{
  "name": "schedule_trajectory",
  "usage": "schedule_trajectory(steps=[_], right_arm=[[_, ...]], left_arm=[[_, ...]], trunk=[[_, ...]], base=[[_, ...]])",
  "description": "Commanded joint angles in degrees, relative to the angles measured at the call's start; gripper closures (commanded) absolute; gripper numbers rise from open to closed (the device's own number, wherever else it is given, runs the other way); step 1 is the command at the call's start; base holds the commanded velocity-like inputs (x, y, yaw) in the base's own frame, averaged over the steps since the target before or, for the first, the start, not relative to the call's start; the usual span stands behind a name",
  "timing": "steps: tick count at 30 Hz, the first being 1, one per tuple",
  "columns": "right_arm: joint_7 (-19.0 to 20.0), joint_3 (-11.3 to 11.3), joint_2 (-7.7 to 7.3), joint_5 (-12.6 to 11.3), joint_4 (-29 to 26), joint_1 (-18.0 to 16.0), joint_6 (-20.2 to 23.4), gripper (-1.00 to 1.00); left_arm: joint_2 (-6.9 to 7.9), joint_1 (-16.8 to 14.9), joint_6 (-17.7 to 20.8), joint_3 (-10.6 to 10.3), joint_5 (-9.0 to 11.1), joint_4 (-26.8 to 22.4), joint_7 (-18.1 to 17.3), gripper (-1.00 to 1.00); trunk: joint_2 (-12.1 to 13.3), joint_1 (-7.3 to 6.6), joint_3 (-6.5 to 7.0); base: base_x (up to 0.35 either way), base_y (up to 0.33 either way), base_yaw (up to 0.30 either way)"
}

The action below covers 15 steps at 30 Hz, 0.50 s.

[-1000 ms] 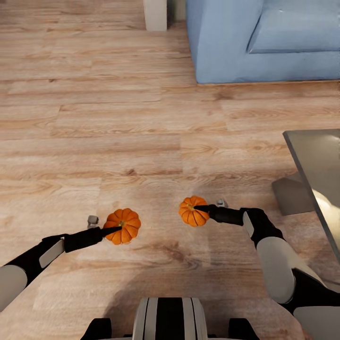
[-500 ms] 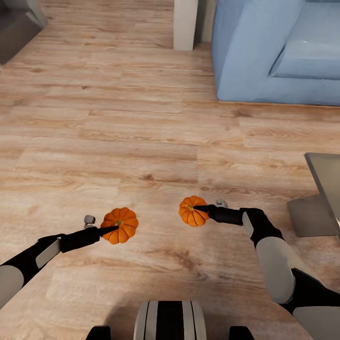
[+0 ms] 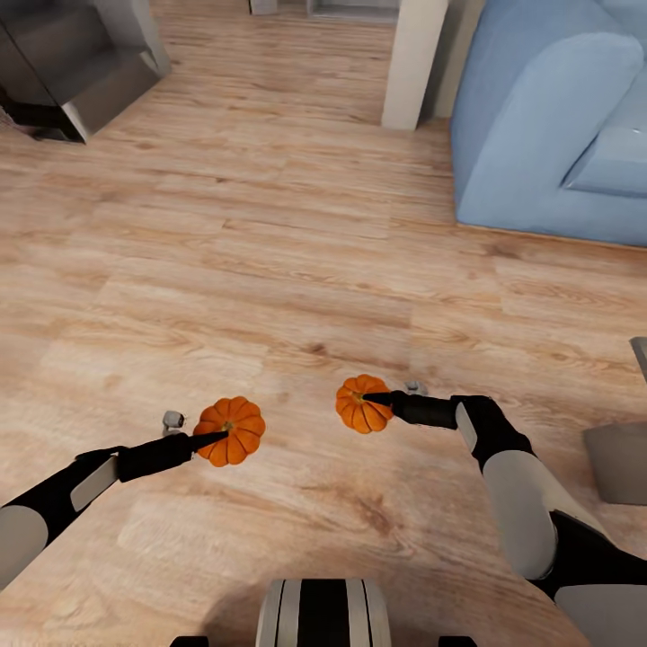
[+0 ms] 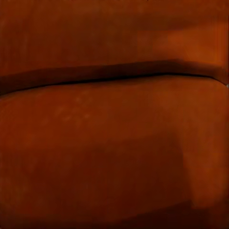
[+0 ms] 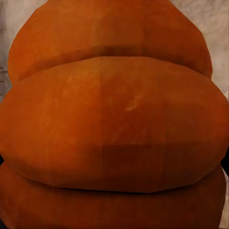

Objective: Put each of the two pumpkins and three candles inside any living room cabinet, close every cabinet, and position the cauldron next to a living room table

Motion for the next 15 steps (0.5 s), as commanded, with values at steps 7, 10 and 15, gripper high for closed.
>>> schedule_trajectory(steps=[7,10,15], right_arm=[[-0.01,0.07,0.12,-0.25,0.05,0.00,0.04,1.00],[-0.08,0.08,0.13,-0.24,0.21,0.04,-0.03,1.00],[-0.01,0.08,0.20,-0.30,0.24,0.05,-0.03,1.00]], left_arm=[[-0.03,0.01,0.03,0.05,0.06,0.01,0.03,1.00],[-0.38,0.01,0.03,-0.01,-0.05,0.02,0.56,1.00],[-0.72,0.10,0.03,-0.02,-0.07,0.10,0.96,1.00]], trunk=[[0.10,-0.18,1.56],[0.14,-0.26,2.22],[0.20,-0.39,3.46]], base=[[0.000,0.000,0.285],[0.000,0.000,0.286],[0.000,0.000,0.288]])
